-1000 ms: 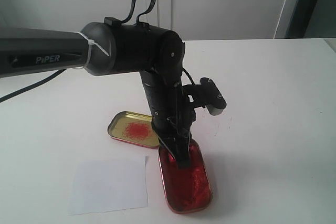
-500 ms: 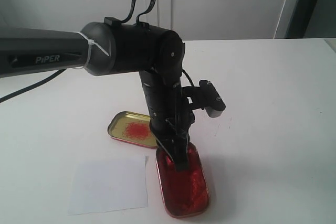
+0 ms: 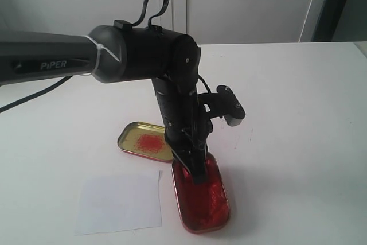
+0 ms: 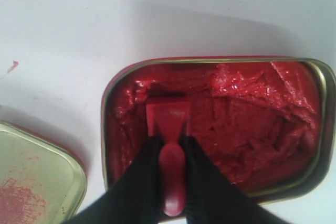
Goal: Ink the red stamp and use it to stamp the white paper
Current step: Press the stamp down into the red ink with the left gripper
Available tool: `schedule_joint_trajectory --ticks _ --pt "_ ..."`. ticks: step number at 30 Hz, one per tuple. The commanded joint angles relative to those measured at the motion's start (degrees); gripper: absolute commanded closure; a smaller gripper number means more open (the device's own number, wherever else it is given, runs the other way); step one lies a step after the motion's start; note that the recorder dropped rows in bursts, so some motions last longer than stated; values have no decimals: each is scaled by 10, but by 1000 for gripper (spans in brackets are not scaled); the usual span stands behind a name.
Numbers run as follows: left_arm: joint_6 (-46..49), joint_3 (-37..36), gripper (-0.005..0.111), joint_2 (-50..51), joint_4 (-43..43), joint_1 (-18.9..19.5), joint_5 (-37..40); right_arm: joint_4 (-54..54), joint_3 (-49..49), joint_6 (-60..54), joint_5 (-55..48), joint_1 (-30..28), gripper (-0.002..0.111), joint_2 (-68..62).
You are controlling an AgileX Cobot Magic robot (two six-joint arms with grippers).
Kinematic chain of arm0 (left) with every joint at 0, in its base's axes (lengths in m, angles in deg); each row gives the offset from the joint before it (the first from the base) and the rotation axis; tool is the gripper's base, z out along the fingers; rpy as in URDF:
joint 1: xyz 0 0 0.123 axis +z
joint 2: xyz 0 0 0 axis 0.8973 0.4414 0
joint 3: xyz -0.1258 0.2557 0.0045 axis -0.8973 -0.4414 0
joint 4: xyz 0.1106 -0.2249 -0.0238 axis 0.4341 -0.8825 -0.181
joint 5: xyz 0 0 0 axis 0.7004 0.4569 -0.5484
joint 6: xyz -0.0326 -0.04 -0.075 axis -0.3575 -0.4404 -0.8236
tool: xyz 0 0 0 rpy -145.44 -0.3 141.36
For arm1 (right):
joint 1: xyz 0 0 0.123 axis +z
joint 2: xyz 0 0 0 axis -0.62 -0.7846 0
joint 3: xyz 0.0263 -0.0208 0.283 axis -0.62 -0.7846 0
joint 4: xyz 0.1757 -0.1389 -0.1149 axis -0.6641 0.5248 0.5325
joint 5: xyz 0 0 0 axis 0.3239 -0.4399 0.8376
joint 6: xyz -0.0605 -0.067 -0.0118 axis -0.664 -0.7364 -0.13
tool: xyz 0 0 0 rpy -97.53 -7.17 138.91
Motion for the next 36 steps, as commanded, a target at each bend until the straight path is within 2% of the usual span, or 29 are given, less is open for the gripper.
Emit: schedule_joint_trajectory --ticks 1,9,18,36 --pt "-5 5 107 -5 -19 2 7 2 -2 0 10 -3 108 3" --pt "-5 5 107 -2 -24 3 7 2 -2 0 10 -3 108 3" --pt "-2 5 107 -2 -108 46 12 2 -2 0 10 -3 108 3" --pt "-1 5 107 13 -134 47 11 2 -2 0 10 -3 108 3"
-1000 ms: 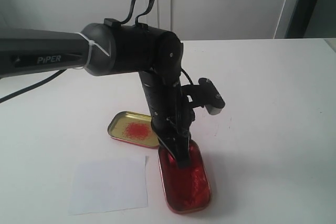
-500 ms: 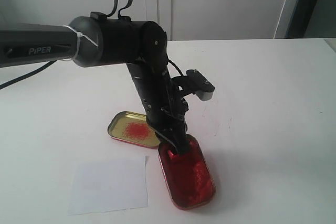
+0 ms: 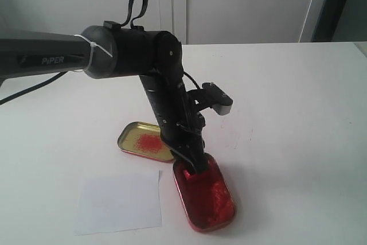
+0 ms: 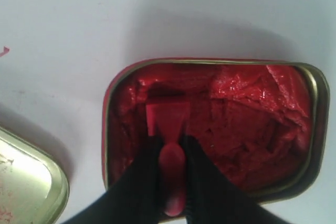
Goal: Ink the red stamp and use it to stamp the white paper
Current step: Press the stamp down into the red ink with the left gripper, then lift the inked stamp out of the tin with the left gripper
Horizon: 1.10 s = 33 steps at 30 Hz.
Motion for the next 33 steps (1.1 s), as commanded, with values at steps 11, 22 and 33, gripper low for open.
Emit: schedule_joint_trajectory --ticks 11,22,33 --pt "-1 5 107 -5 -62 19 12 2 -2 0 10 -3 108 3" --pt "4 5 107 -5 -87 28 9 2 -2 0 10 -3 108 3" --pt "4 5 107 -6 -87 28 12 2 -2 0 10 -3 108 3"
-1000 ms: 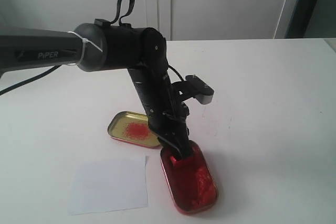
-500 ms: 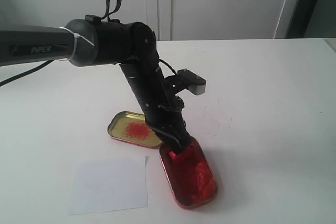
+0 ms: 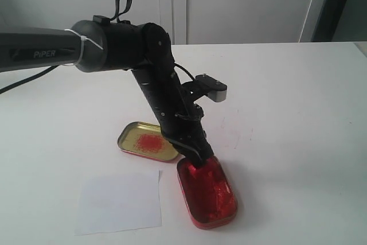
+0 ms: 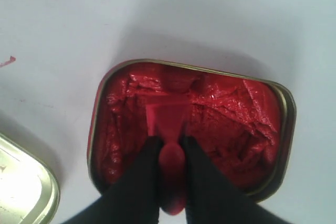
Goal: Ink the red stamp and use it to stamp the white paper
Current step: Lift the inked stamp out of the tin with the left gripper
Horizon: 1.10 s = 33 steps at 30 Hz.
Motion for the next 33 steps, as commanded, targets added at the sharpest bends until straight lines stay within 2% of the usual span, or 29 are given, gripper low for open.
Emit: schedule_joint_trajectory --ticks 1,15,20,26,33 --pt "2 3 107 -6 -12 1 14 2 -2 0 10 -3 108 3" --pt "-21 3 107 -40 0 1 9 2 -2 0 10 -3 108 3" --pt "-53 3 107 -54 41 1 21 2 -2 0 10 -3 108 3" --pt "-58 3 107 -73 47 1 39 2 -2 0 10 -3 108 3" --pt "-91 -11 107 -94 111 1 63 2 -2 0 10 -3 108 3"
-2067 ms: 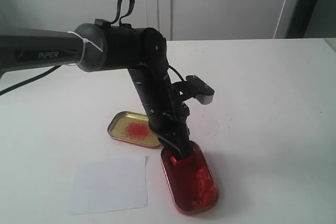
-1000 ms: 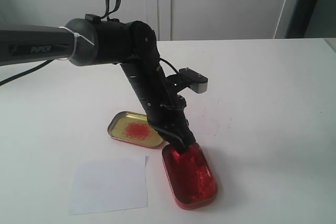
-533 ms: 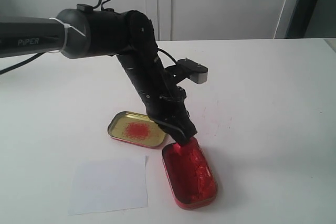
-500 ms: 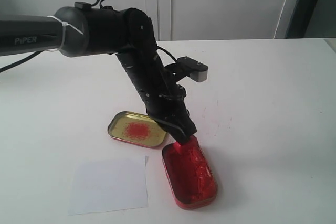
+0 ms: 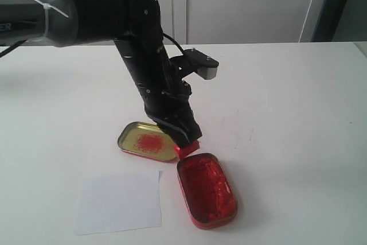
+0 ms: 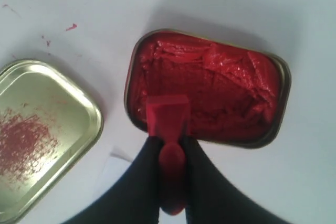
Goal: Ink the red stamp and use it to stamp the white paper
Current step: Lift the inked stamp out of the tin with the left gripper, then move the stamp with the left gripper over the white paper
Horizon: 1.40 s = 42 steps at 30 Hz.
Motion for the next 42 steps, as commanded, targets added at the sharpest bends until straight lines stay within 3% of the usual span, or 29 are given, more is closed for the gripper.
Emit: schedule_joint_trajectory --ticks 1,24,29,42 --pt "-17 -19 107 -25 30 1 24 2 -2 0 10 -3 108 3" --pt "-49 -307 107 -192 102 1 -119 2 -2 0 10 -3 108 3" --pt "-70 -343 107 -210 115 1 -133 2 -2 0 10 -3 108 3" --pt "-235 -391 107 -211 137 1 -193 2 -2 12 10 -3 108 3"
